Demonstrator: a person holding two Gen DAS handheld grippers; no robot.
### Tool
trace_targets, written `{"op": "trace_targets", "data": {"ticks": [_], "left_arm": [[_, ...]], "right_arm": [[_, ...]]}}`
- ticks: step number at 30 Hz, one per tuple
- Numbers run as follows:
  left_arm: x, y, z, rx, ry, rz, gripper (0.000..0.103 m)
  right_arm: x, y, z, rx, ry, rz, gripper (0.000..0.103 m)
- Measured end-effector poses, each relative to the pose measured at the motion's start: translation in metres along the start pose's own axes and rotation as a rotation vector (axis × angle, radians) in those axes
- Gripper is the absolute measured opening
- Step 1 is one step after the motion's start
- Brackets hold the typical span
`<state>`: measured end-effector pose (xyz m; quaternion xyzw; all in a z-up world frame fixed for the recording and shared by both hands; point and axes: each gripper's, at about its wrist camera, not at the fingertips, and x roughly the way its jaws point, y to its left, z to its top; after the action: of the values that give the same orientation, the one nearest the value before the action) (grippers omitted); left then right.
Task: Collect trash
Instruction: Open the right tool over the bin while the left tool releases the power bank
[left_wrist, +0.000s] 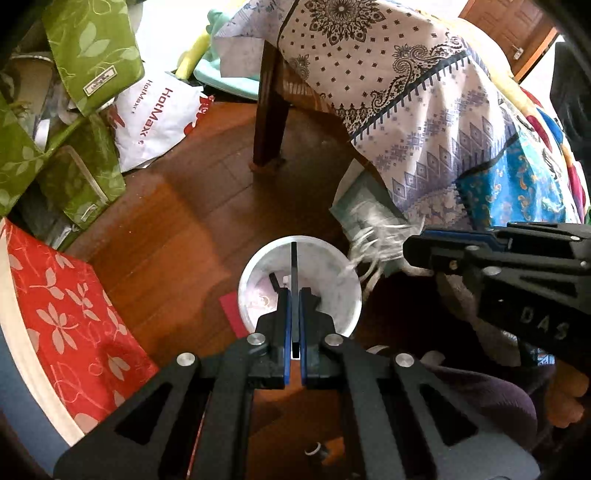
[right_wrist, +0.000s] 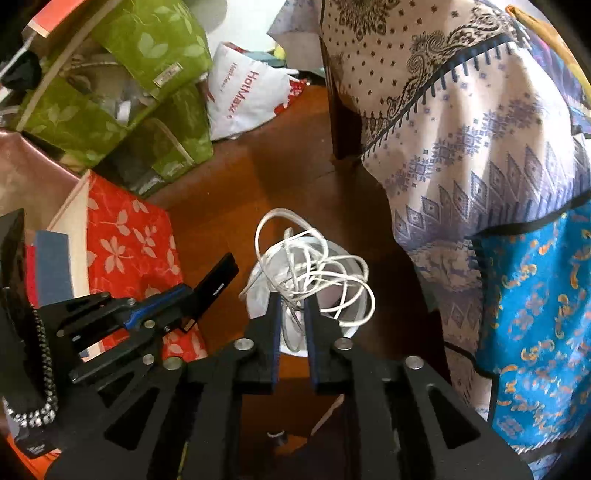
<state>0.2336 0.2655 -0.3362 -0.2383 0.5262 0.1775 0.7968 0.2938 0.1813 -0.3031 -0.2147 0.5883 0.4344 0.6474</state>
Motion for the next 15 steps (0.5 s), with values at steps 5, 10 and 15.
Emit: {"op": "trace_targets", "data": {"ticks": [5,10,15], "left_arm": [[0.003,-0.006,0.010,0.002,0.000,-0.021,0.002],[0.004,-0.012,0.022,-0.010,-0.014,-0.013,0.003],[-0.002,-0.018,0.023,-0.008,-0.016,0.002,0.020]], "right_arm": [[-0.001,-0.009,0.001,-0.002,0.009,-0.023,0.023],[-0.016,-0.020,-0.002,0.000,-0.012,-0.031,0.025],[-0.032,-0.024,-0.007,0.016,-0.055,-0.025,0.046]]}}
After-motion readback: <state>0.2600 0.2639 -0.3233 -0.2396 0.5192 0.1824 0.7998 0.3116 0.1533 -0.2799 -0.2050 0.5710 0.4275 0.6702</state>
